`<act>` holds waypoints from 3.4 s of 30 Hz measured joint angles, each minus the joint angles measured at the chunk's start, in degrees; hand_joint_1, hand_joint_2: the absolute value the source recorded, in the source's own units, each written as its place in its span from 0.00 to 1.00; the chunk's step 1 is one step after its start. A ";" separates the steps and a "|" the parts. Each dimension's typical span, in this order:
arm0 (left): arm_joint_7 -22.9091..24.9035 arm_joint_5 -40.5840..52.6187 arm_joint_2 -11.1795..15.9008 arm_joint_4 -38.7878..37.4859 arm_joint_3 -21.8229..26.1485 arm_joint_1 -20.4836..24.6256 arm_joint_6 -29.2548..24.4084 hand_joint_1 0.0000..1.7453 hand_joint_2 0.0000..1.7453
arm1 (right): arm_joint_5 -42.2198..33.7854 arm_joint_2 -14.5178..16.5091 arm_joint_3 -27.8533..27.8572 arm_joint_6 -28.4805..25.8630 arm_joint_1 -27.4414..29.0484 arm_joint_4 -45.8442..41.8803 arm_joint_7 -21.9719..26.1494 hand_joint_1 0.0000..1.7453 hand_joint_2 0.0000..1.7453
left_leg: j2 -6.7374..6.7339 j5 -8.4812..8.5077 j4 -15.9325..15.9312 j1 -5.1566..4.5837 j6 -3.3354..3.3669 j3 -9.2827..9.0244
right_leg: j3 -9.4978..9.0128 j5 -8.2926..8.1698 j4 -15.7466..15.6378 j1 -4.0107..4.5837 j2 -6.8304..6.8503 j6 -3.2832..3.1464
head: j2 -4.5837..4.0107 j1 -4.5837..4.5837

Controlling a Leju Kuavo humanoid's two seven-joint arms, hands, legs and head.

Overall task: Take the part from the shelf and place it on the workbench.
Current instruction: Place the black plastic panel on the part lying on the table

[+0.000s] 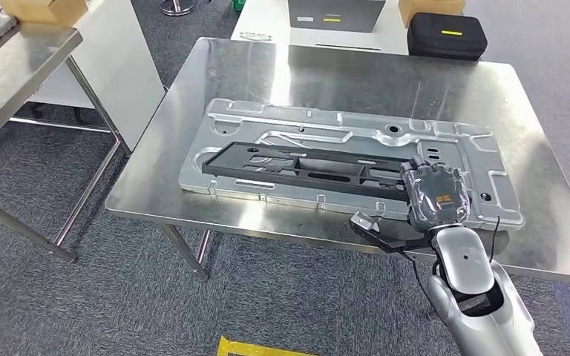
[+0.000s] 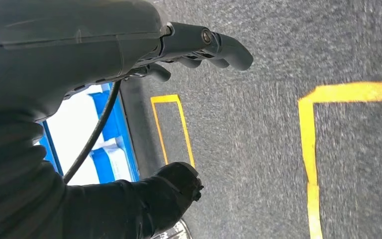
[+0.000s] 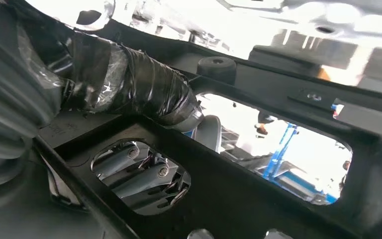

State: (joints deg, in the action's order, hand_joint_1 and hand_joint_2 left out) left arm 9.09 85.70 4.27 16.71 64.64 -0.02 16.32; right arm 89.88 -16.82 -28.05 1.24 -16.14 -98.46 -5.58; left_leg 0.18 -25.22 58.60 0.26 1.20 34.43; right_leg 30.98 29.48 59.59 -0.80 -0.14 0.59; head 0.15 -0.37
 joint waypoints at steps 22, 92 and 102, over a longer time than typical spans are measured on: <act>-0.17 0.00 -2.41 -0.62 0.35 -1.13 -0.78 0.00 1.00 | -4.42 -9.75 16.35 -7.26 17.75 -7.91 3.32 1.00 1.00 | 0.08 -9.08 16.31 0.26 -1.68 5.49 | 1.04 -2.36 -1.13 -0.26 0.06 -1.86 | 0.00 -0.21; -3.92 0.00 -1.75 0.91 -0.27 -0.25 0.18 0.00 1.00 | -4.60 3.66 13.51 -9.52 8.32 11.49 8.65 1.00 1.00 | 0.13 -0.96 -1.27 -0.28 0.73 -2.01 | 2.66 -2.91 0.04 0.59 -0.14 -1.04 | 0.00 -0.50; -5.08 0.00 -2.28 0.70 -0.31 -0.27 -0.08 0.00 1.00 | -3.43 5.22 10.31 -16.82 10.67 8.72 10.85 1.00 1.00 | 0.11 -1.53 -1.41 0.28 0.71 -3.28 | 6.09 -1.63 6.52 -0.51 0.16 0.47 | 0.00 -0.37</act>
State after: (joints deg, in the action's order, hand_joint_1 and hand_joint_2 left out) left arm 4.01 85.70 1.99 17.41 64.33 -0.29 16.24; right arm 86.45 -11.61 -17.74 -15.58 -5.48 -89.75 5.27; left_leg 0.30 -26.75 57.19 0.55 1.91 31.15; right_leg 37.06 27.85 66.11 -1.31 0.01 1.06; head 0.15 -0.74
